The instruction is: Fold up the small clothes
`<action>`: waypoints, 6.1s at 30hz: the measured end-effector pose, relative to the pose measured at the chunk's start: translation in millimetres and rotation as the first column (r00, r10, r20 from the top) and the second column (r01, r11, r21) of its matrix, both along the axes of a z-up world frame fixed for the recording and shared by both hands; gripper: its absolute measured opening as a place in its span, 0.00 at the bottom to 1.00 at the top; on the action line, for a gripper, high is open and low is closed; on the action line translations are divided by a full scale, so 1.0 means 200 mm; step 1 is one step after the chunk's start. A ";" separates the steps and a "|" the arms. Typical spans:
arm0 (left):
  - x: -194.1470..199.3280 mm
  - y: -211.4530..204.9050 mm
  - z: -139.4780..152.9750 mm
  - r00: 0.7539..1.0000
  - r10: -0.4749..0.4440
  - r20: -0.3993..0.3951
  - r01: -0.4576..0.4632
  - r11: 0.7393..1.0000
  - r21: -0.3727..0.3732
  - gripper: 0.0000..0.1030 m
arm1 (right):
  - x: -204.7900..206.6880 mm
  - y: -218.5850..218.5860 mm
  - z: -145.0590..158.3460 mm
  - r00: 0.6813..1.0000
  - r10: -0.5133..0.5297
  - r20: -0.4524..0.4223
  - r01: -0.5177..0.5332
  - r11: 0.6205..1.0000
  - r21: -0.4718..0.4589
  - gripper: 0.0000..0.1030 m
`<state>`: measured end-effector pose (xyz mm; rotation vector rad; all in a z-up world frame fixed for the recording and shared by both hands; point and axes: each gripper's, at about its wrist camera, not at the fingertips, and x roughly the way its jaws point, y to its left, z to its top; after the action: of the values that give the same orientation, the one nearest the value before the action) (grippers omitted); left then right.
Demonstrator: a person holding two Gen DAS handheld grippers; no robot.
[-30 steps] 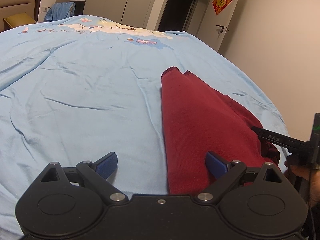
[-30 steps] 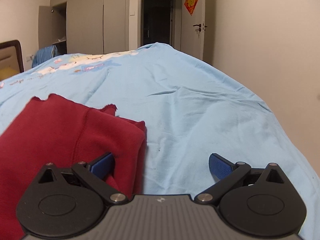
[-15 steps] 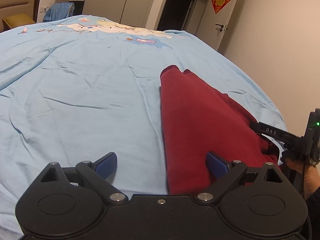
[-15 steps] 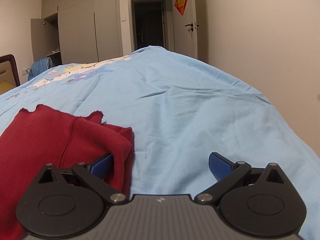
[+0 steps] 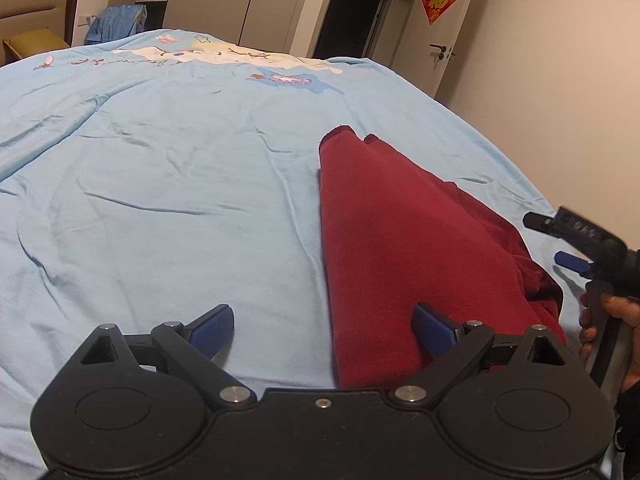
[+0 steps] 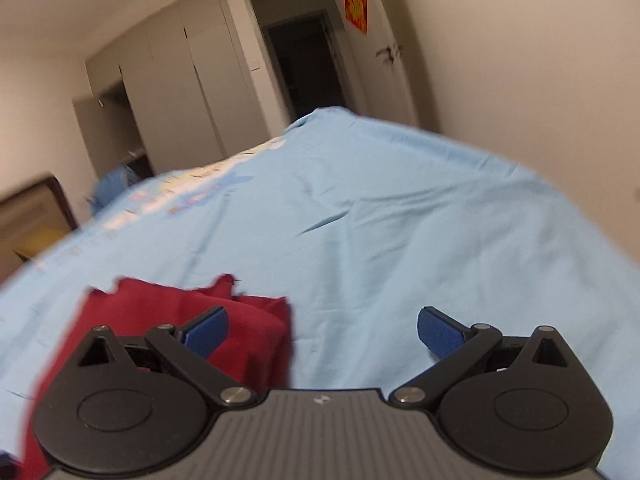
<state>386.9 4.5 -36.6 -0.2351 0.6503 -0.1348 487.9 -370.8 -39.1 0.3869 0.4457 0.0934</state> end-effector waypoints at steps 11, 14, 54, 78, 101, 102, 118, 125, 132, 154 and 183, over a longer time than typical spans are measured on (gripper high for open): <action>0.00 0.00 -0.01 1.000 -0.003 0.002 0.003 1.000 0.000 0.94 | 0.15 0.02 -0.06 0.985 0.140 -0.104 -0.134 0.989 0.066 0.31; -0.01 0.00 -0.01 1.000 -0.002 0.002 0.002 1.000 0.001 0.94 | 0.15 0.06 -0.02 0.986 0.155 -0.059 -0.153 0.988 0.036 0.10; 0.01 0.00 -0.01 1.000 -0.012 -0.010 0.012 1.000 -0.012 0.94 | -0.35 0.12 0.04 0.972 0.235 -0.011 -0.234 0.963 -0.132 0.81; 0.34 0.07 0.05 0.991 -0.109 -0.081 0.096 0.983 -0.154 0.97 | -0.11 0.17 -0.18 0.990 0.136 0.031 -0.138 0.986 0.091 0.87; 0.43 -0.04 0.05 0.979 -0.164 -0.124 0.147 0.980 -0.136 0.70 | -0.15 0.16 -0.20 0.981 0.182 0.072 -0.191 0.970 0.152 0.60; 0.43 -0.05 0.05 0.979 -0.164 -0.123 0.147 0.980 -0.132 0.70 | -0.15 0.16 -0.20 0.981 0.183 0.073 -0.192 0.969 0.153 0.59; 0.40 -0.07 0.06 0.983 -0.147 -0.110 0.134 0.984 -0.113 0.59 | -0.15 0.16 -0.21 0.981 0.174 0.087 -0.186 0.968 0.169 0.46; 0.33 -0.09 0.12 0.988 -0.144 -0.054 0.141 0.988 -0.063 0.40 | -0.20 0.20 -0.18 0.979 0.166 0.115 -0.179 0.977 0.115 0.27; 0.22 -0.11 0.23 0.983 -0.179 0.034 0.179 0.984 -0.004 0.34 | -0.30 0.29 -0.05 0.967 0.175 0.183 -0.186 0.981 0.045 0.18; 0.11 0.33 0.47 0.967 0.059 0.248 -0.108 0.976 0.190 0.33 | 0.03 1.08 0.23 0.878 0.417 0.236 -0.403 0.909 -0.106 0.17; 0.14 0.53 0.23 0.980 0.186 0.076 -0.194 0.972 0.131 0.76 | -0.01 1.08 0.09 0.938 0.337 0.085 -0.311 0.923 -0.227 0.75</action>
<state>414.1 110.3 9.6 -0.1583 0.5682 0.0865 485.9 -155.3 -21.9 0.0941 0.3904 0.3885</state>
